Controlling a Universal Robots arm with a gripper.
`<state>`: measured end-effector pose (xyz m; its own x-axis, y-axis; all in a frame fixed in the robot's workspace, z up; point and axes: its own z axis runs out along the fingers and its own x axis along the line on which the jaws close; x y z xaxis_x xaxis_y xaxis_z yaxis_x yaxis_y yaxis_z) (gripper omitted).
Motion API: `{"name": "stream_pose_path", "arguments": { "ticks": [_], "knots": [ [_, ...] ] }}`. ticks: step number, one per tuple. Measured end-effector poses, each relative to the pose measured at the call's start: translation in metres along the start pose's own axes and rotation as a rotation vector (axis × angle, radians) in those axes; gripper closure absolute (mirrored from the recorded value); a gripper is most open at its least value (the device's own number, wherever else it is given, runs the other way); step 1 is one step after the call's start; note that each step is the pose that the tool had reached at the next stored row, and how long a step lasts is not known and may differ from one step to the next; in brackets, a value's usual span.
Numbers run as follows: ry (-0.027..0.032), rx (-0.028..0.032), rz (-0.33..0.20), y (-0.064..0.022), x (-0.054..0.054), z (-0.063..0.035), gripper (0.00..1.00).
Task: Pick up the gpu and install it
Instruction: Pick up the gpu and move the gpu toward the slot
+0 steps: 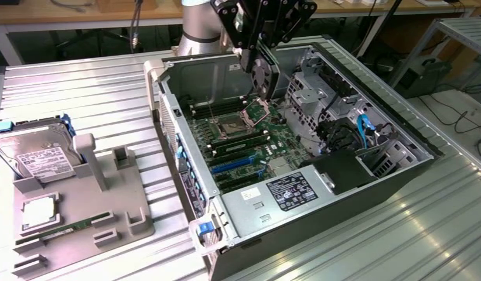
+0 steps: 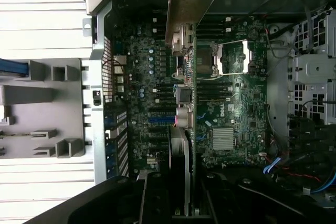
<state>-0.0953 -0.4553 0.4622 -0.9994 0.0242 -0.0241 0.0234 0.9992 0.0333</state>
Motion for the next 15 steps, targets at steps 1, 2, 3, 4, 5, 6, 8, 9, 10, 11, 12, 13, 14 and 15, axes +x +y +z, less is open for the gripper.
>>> {"name": "stream_pose_path", "arguments": {
  "ticks": [1, 2, 3, 4, 5, 6, 8, 9, 10, 11, 12, 13, 14, 15],
  "knots": [
    [0.0, -0.0001, 0.0, 0.0, -0.001, 0.0001, 0.72],
    [0.0, 0.0, 0.0, 0.0, -0.002, 0.0001, 0.72],
    [0.0, 0.0, 0.0, 0.0, -0.004, 0.0001, 0.72],
    [0.0, -0.0001, 0.0, 0.0, -0.005, 0.0002, 0.72],
    [0.0, 0.0, 0.0, 0.0001, -0.006, 0.0001, 0.72],
    [0.0, 0.0, 0.0, 0.0001, -0.007, 0.0002, 0.72],
    [0.0, 0.0, 0.0, 0.0002, -0.008, 0.0002, 0.72],
    [0.0, 0.0, 0.0, 0.0002, -0.009, 0.0002, 0.72],
    [-0.0001, -0.0001, 0.0, 0.0002, -0.01, 0.0003, 0.72],
    [0.0, 0.0, 0.0, 0.0002, -0.011, 0.0003, 0.72],
    [-0.0001, -0.0001, 0.0, 0.0002, -0.012, 0.0003, 0.72],
    [0.0, 0.0, 0.0, 0.0002, -0.012, 0.0003, 0.72],
    [-0.0001, 0.0, 0.0, 0.0003, -0.013, 0.0003, 0.72],
    [-0.0001, -0.0001, 0.0, 0.0003, -0.014, 0.0004, 0.72]
  ]
}}
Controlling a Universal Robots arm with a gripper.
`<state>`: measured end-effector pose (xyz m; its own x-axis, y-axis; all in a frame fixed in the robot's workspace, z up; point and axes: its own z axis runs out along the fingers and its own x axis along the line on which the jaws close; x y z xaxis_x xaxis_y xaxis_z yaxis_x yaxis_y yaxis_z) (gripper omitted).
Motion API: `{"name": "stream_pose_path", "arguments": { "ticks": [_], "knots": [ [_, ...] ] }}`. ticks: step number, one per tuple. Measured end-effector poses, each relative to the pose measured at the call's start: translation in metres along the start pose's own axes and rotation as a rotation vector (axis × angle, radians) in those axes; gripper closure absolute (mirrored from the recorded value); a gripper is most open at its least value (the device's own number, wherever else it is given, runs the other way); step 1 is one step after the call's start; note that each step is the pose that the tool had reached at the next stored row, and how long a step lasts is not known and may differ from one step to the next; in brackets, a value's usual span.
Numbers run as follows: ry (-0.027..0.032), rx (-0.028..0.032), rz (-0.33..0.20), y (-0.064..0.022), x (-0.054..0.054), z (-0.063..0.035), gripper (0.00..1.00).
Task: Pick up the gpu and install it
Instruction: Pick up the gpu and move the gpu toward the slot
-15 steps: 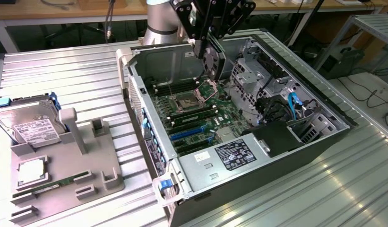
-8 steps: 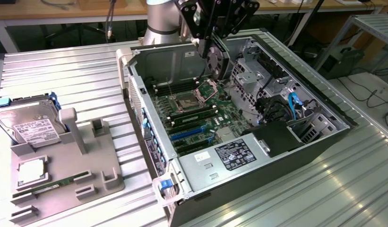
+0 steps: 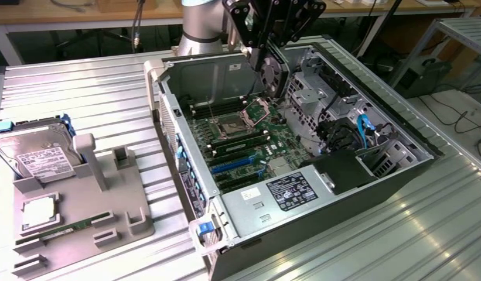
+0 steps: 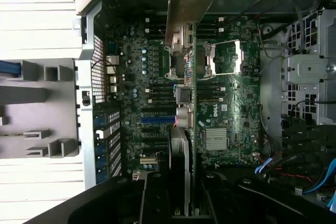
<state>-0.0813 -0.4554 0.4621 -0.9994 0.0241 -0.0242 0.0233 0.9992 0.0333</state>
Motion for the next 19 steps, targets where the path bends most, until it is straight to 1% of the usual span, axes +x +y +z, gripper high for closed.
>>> {"name": "stream_pose_path", "arguments": {
  "ticks": [7, 16, 19],
  "knots": [
    [0.0001, 0.0001, 0.0, 0.0002, -0.006, 0.0001, 0.72],
    [0.0001, 0.0001, 0.0, 0.0005, -0.021, 0.0005, 0.72],
    [0.0001, 0.0001, 0.0, 0.0006, -0.024, 0.0005, 0.72]
  ]
}}
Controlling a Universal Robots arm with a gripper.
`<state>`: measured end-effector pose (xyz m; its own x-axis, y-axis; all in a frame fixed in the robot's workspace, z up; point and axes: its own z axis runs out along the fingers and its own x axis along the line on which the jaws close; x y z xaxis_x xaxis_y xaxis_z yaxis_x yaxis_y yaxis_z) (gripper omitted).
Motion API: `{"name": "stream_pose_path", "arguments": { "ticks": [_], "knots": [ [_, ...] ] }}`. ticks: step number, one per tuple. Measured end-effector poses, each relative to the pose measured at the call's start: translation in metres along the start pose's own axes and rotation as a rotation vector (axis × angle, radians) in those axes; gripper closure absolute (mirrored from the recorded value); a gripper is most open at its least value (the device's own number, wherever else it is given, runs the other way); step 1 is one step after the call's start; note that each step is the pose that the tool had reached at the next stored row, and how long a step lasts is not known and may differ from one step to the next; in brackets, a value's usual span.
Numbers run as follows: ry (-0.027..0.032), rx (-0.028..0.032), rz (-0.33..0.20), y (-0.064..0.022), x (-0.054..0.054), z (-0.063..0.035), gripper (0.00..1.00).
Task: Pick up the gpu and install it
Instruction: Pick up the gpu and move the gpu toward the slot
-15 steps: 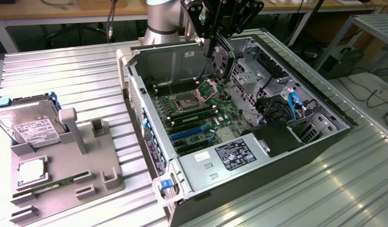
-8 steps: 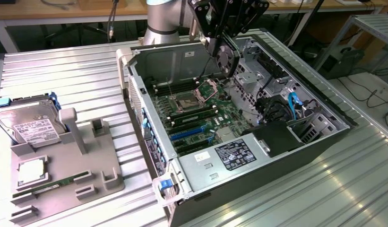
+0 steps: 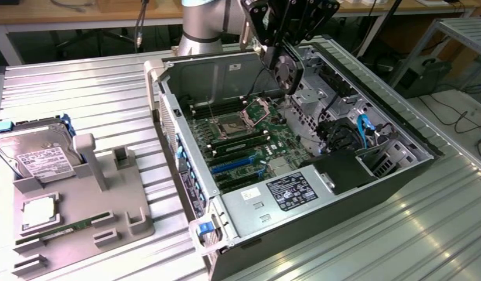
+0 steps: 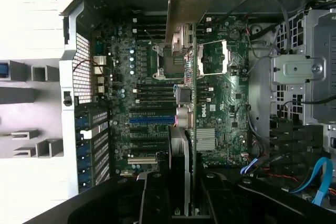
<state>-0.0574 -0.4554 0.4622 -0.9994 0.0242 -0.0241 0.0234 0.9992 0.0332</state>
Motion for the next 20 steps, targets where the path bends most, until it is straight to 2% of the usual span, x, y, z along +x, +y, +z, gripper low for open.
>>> {"name": "stream_pose_path", "arguments": {
  "ticks": [7, 9, 14, 20],
  "knots": [
    [0.0, -0.0001, 0.0, 0.0002, -0.008, 0.0002, 0.72],
    [0.0, -0.0002, 0.0, 0.0004, -0.017, 0.0005, 0.72],
    [0.0, -0.0001, 0.0, 0.0006, -0.028, 0.001, 0.72],
    [0.0, -0.0001, 0.0, 0.0007, -0.03, 0.0011, 0.72]
  ]
}}
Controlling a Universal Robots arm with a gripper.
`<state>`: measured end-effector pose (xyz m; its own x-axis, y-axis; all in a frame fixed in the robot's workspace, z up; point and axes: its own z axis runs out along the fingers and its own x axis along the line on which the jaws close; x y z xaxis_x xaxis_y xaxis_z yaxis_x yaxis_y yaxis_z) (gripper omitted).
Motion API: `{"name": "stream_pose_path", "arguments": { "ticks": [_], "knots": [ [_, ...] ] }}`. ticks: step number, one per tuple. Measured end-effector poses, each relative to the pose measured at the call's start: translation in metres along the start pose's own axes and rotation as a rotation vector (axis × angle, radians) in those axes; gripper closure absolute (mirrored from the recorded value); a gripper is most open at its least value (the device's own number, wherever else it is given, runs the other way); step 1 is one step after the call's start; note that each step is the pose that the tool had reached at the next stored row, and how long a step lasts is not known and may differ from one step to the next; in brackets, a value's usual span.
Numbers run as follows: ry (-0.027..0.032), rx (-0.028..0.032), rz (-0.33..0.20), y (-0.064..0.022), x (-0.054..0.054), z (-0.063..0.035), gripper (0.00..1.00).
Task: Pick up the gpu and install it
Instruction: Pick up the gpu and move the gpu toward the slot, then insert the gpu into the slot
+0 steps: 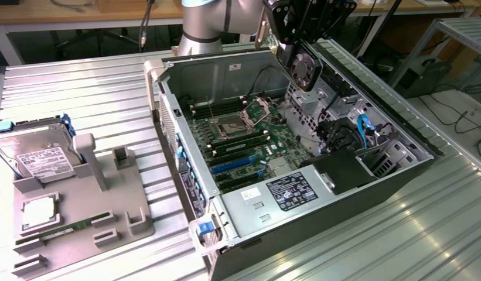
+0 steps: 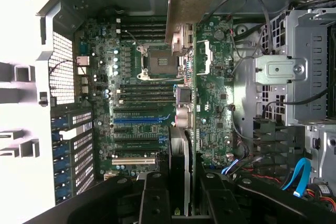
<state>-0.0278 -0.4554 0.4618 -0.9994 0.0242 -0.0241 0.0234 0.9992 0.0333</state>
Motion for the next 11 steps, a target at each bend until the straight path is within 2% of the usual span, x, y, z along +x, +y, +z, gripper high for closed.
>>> {"name": "stream_pose_path", "arguments": {
  "ticks": [11],
  "knots": [
    [0.0, -0.0001, -0.002, 0.0, 0.0, 0.0, 0.72]
  ]
}}
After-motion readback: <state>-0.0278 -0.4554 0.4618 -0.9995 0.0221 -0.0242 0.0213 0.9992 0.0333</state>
